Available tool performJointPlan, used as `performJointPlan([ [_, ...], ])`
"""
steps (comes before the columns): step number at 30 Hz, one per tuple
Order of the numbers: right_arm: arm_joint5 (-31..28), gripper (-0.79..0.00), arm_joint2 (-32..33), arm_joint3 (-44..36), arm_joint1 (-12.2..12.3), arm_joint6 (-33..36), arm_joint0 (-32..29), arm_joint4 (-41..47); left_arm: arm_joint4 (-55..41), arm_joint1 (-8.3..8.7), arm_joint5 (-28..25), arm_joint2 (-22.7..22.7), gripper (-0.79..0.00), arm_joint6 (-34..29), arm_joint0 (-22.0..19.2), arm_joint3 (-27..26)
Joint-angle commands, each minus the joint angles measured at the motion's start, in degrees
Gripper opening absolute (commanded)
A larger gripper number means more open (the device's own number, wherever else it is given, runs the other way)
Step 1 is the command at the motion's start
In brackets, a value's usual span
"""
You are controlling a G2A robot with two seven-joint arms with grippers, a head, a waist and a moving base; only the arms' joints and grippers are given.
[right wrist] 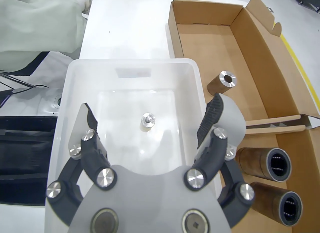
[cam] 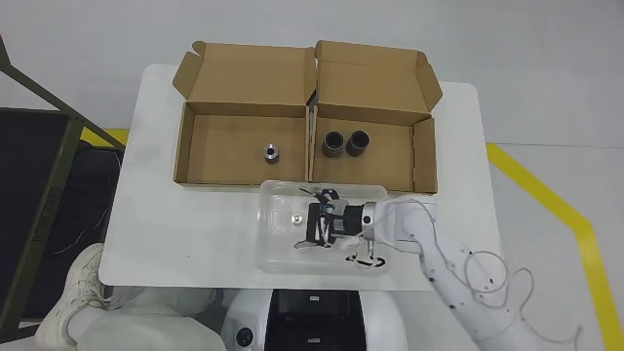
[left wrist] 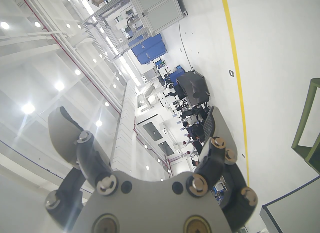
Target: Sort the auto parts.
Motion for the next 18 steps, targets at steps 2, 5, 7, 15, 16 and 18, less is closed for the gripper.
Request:
performJointPlan([
  [2,0.9,-0.012,-1.2,1.8,-0.3,0.2,1.1,0.0,0.0,0.0,0.0,0.0,0.0,0.0,0.0,0.0],
  [5,1.4,-0.089,-2.2,3.2,-0.5,0.4,2.2,0.1,0.0,0.0,0.0,0.0,0.0,0.0,0.0,0.0],
  [7,1.5,-0.108,-2.9,4.1,-0.6,0.7,2.8,0.3,0.0,0.0,0.0,0.0,0.0,0.0,0.0,0.0],
  [15,2.5,-0.172,-5.4,6.9,-1.0,2.5,4.2,-0.1,0.0,0.0,0.0,0.0,0.0,0.0,0.0,0.0],
  [16,2.6,-0.182,-5.8,7.3,-1.0,2.7,4.3,-0.1,0.0,0.0,0.0,0.0,0.0,0.0,0.0,0.0],
  [18,2.8,-0.2,-6.5,8.3,-1.2,3.0,4.7,-0.1,0.0,0.0,0.0,0.0,0.0,0.0,0.0,0.0],
])
